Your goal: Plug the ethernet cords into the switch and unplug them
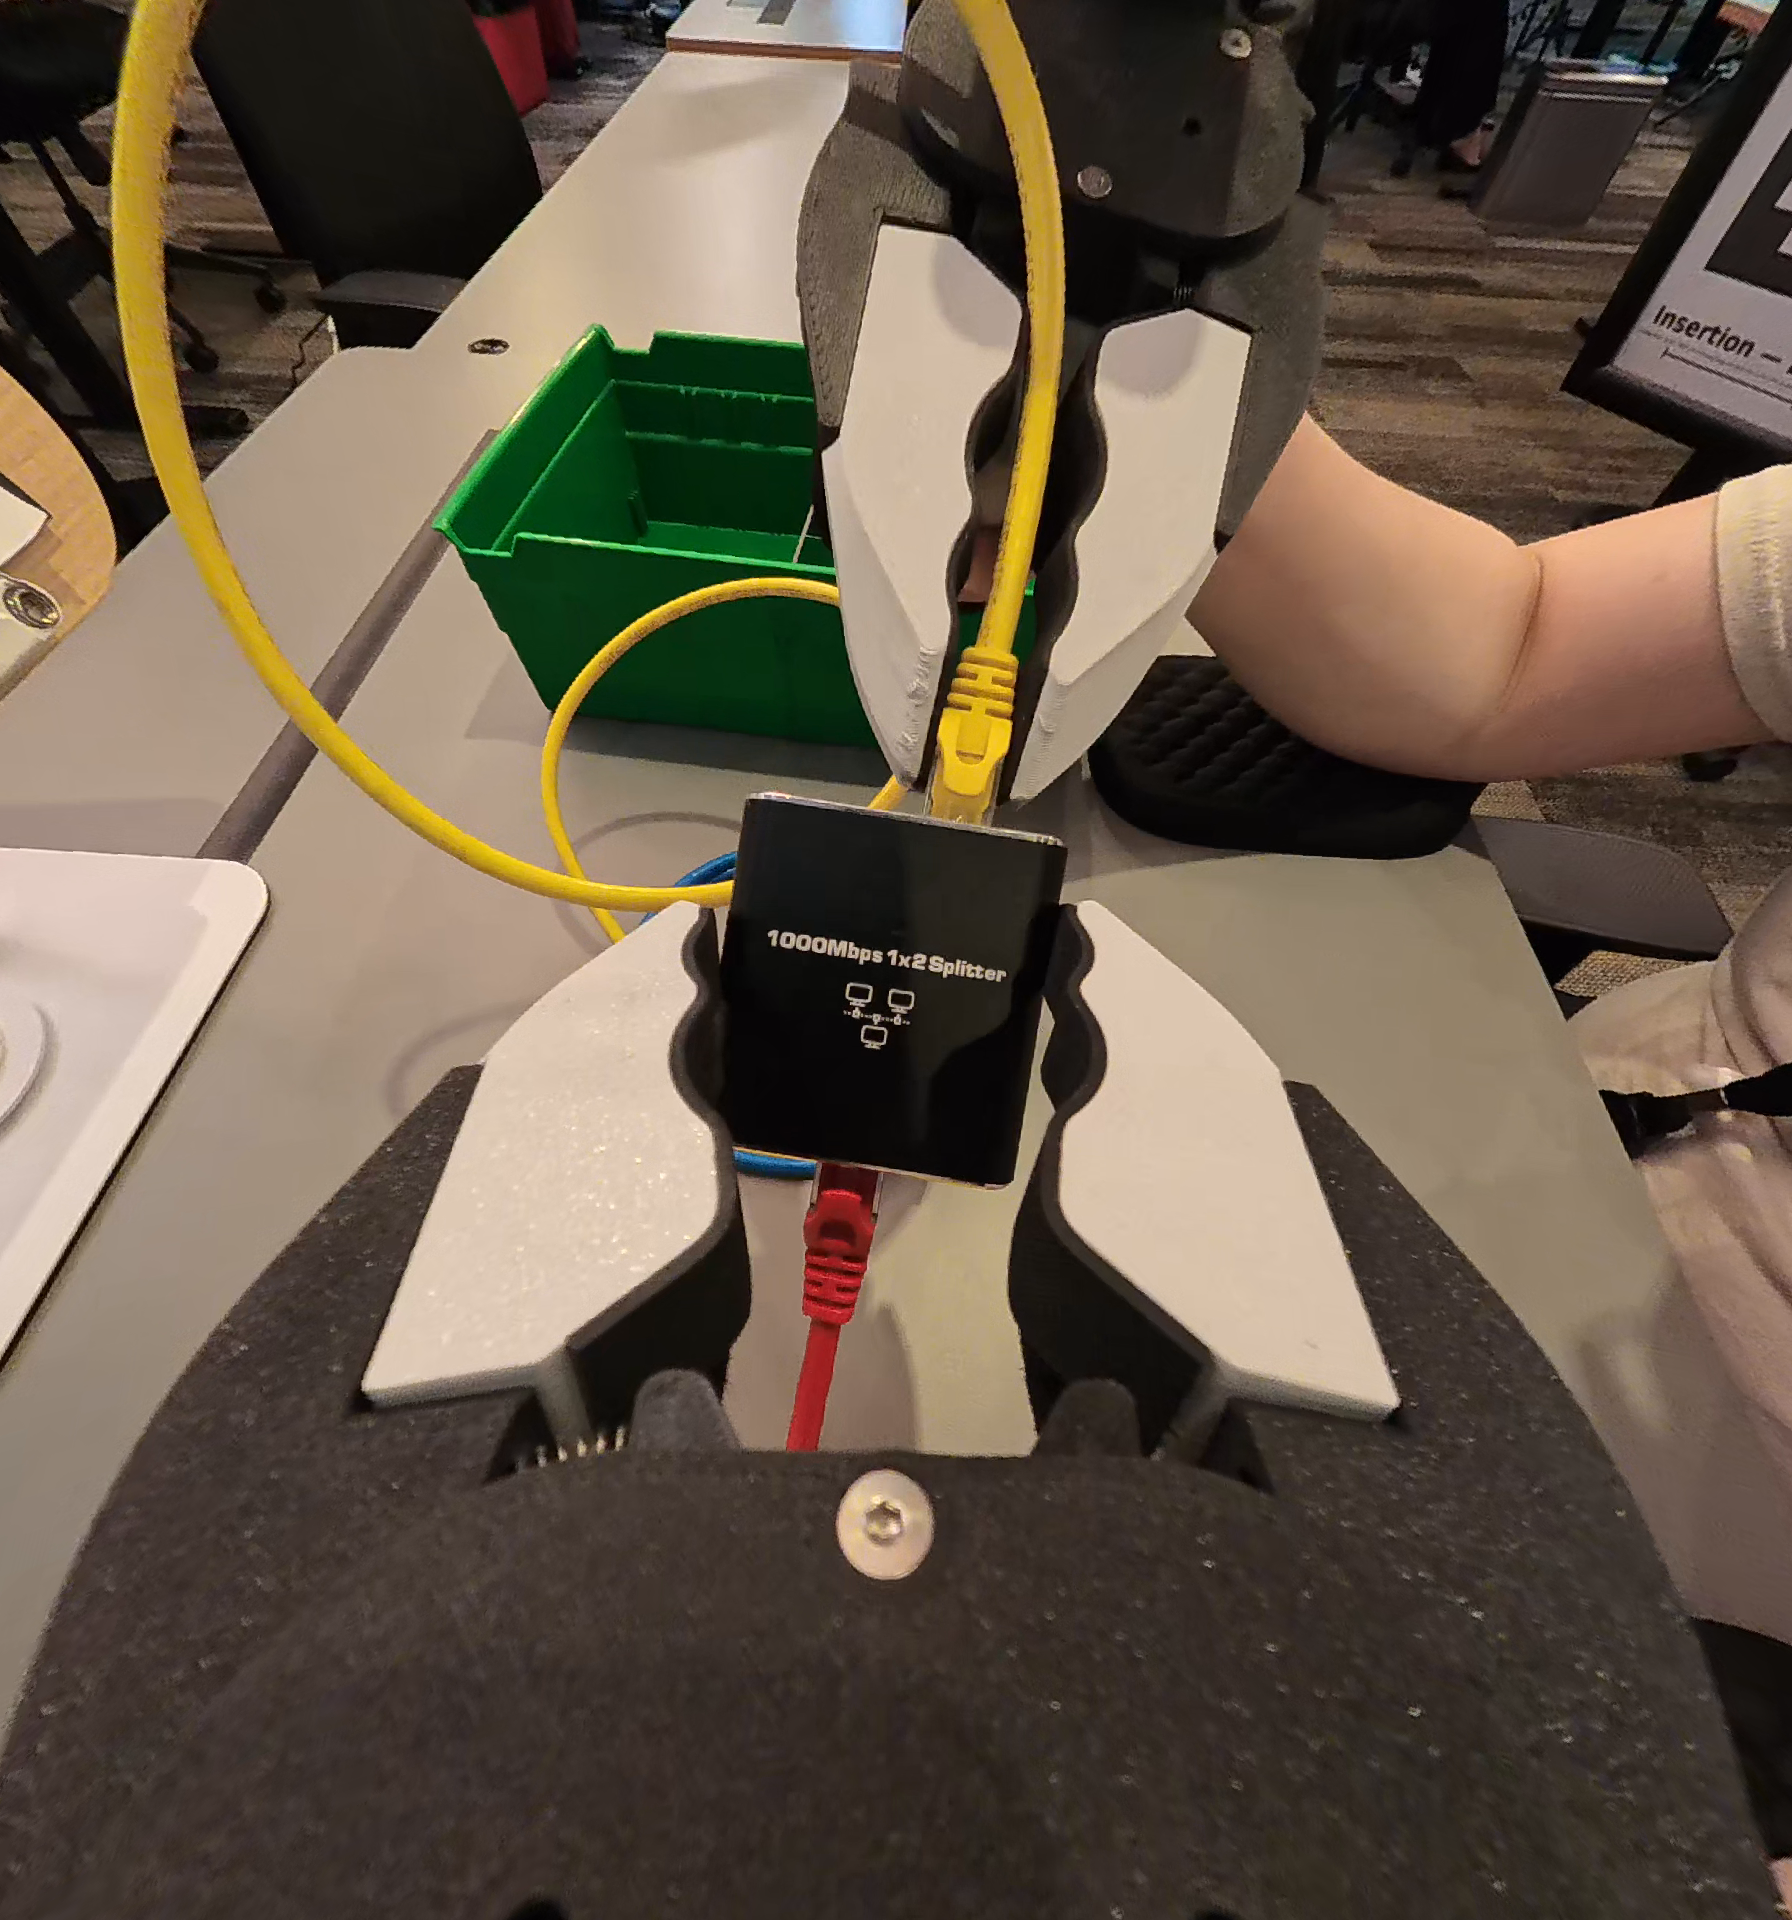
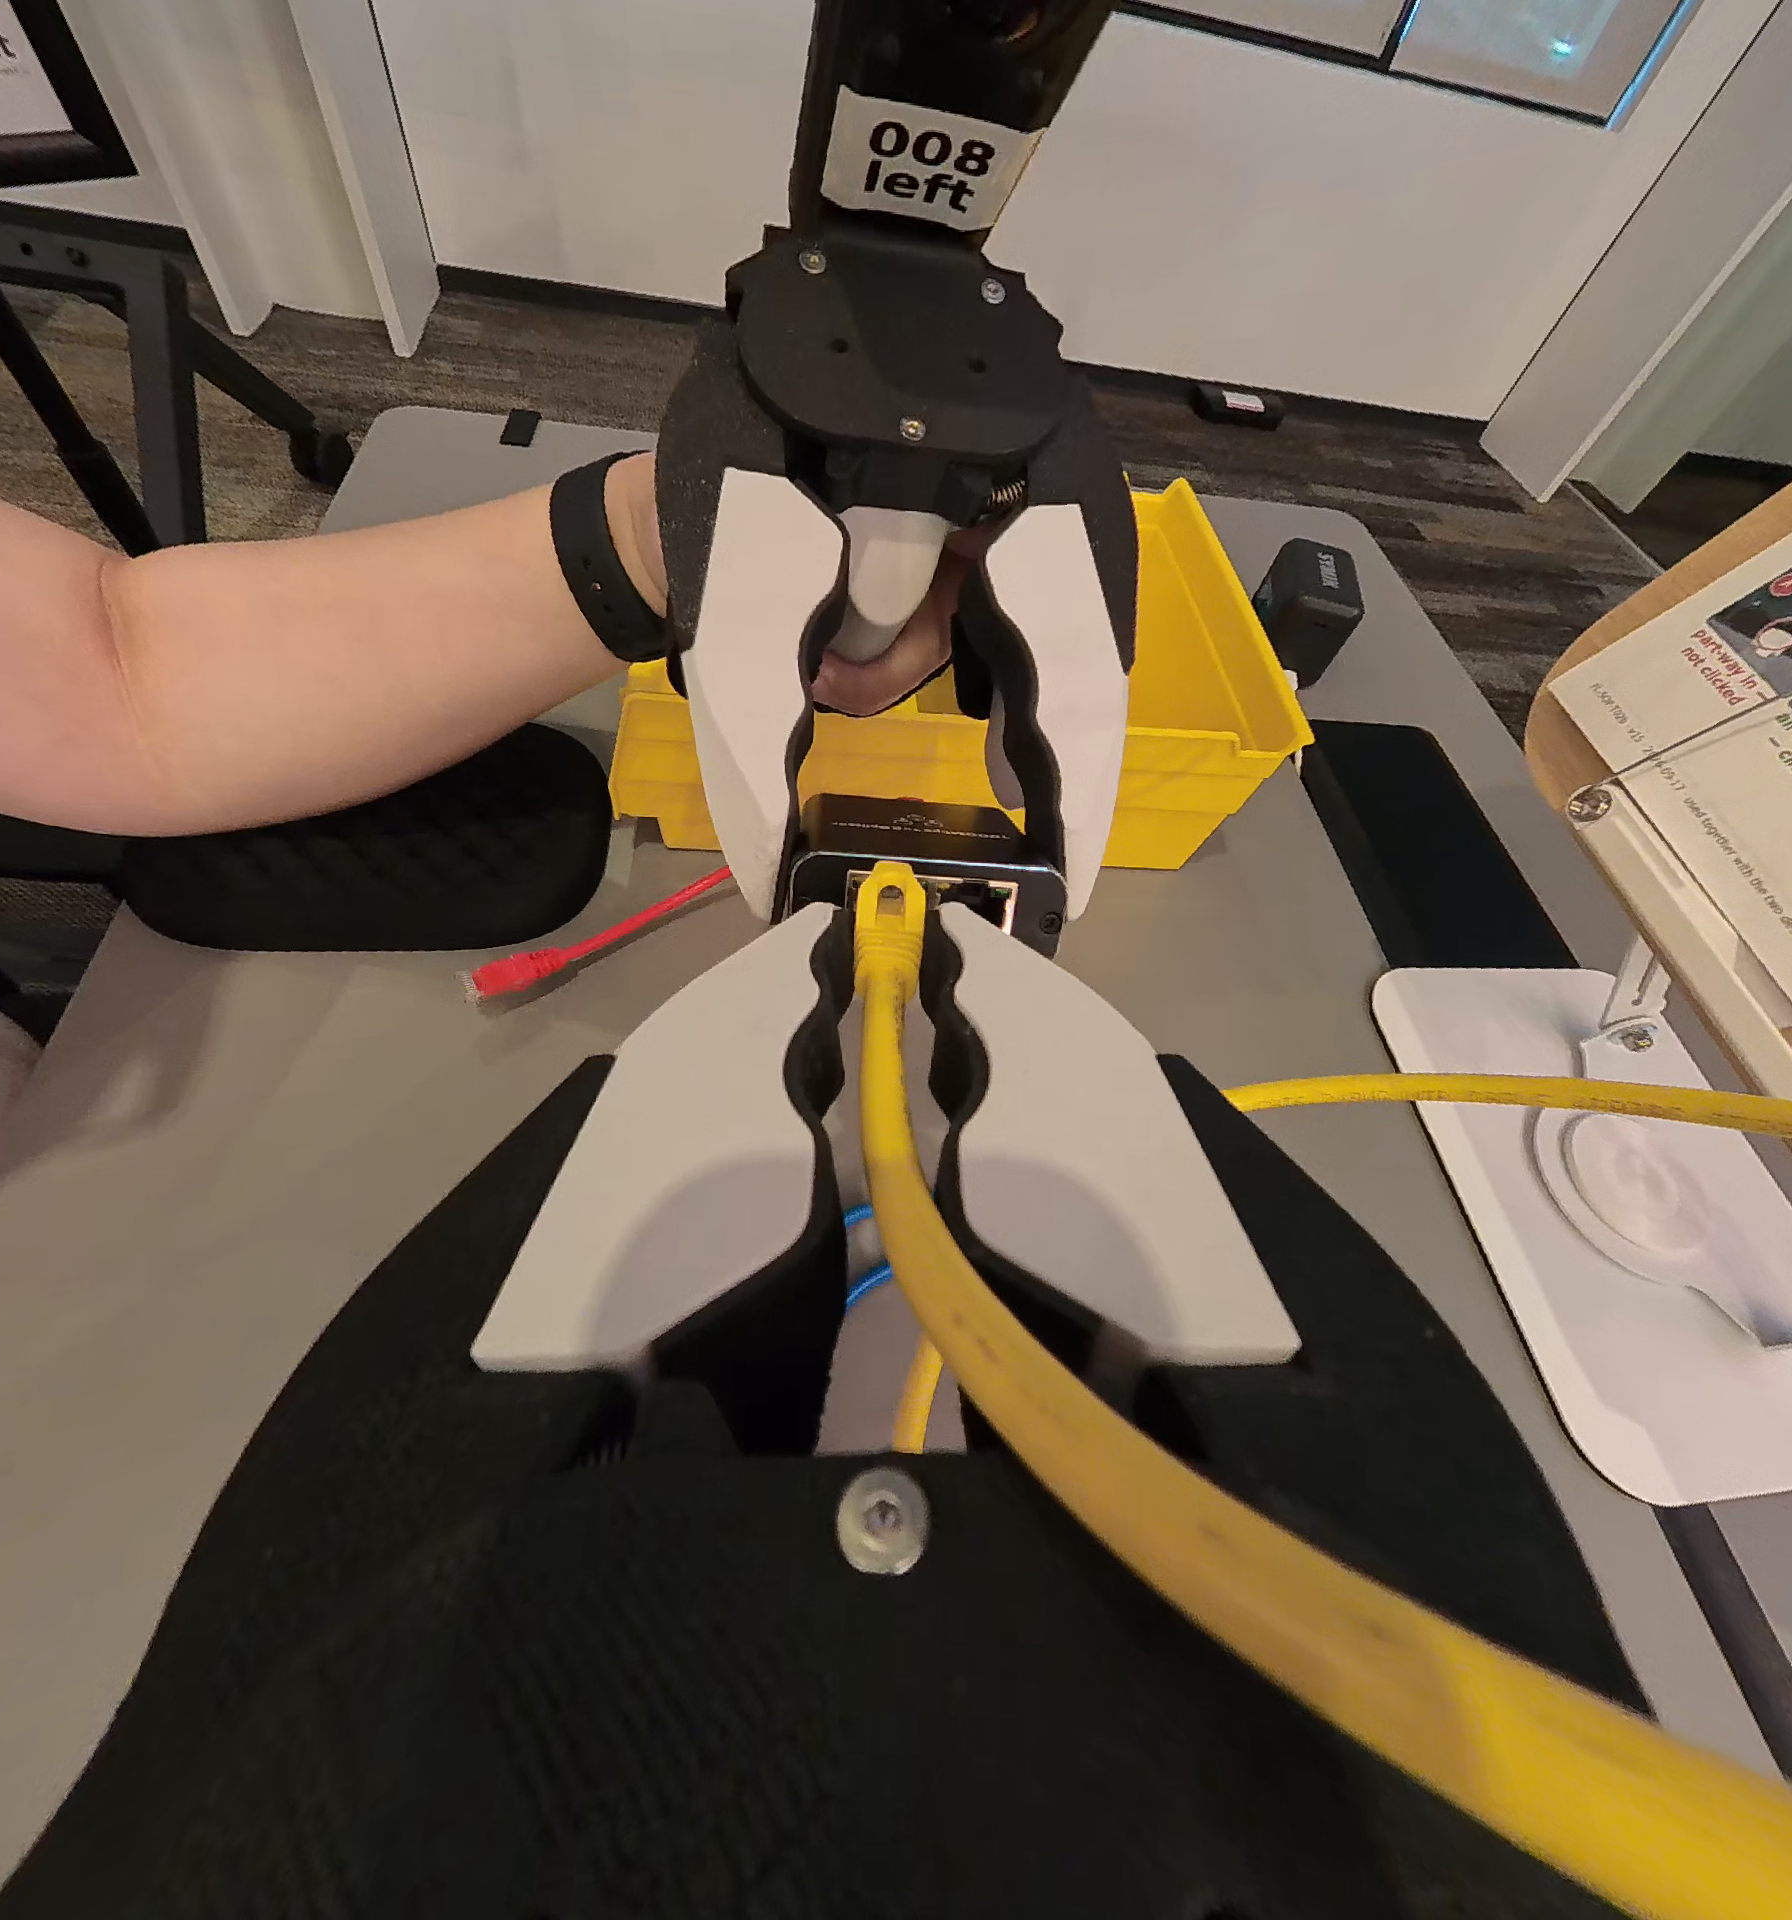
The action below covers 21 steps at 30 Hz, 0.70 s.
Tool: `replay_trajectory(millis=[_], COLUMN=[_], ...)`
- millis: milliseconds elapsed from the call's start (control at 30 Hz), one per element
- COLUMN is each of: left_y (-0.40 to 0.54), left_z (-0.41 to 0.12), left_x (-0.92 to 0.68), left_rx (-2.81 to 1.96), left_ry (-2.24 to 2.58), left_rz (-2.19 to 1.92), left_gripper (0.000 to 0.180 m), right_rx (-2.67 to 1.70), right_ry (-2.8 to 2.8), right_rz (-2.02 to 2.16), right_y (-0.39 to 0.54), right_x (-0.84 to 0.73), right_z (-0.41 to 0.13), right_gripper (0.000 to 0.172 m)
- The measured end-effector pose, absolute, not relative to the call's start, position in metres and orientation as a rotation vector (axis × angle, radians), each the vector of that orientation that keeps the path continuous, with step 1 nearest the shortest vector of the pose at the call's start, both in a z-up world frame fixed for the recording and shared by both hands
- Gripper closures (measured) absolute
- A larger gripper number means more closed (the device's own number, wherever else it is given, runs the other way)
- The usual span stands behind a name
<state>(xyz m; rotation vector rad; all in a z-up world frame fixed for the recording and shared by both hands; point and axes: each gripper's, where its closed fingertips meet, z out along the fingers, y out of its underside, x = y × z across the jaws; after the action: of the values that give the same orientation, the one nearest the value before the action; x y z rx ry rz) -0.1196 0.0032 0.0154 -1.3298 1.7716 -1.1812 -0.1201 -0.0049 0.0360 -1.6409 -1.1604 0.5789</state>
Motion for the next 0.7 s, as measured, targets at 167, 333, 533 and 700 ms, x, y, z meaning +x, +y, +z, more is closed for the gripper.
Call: replay_trajectory(millis=[167,333,533,700], left_y=[0.0025,0.0029,-0.0009,-0.0028], left_z=[0.0188,0.0168,0.0202,0.0226], left_x=[-0.1182,-0.1181,-0.1159,-0.1192], left_rx=[-1.320,-1.329,-1.314,-1.324], left_ry=[1.752,1.757,1.769,1.787], left_rz=[-1.210,-1.207,-1.206,-1.192], left_gripper=[0.121,0.121,0.121,0.121], right_rx=[-1.628,-1.643,-1.628,-1.621], right_ry=[-1.149,-1.152,-1.156,-1.163], right_rz=[0.607,0.604,0.620,0.667], right_y=[-0.0046,-0.0029,-0.0067,-0.0090], right_x=[-0.1213,-0.1224,-0.1206,-0.1220], right_z=[0.0374,0.0338,0.0392,0.0383], right_gripper=[0.158,0.158,0.158,0.158])
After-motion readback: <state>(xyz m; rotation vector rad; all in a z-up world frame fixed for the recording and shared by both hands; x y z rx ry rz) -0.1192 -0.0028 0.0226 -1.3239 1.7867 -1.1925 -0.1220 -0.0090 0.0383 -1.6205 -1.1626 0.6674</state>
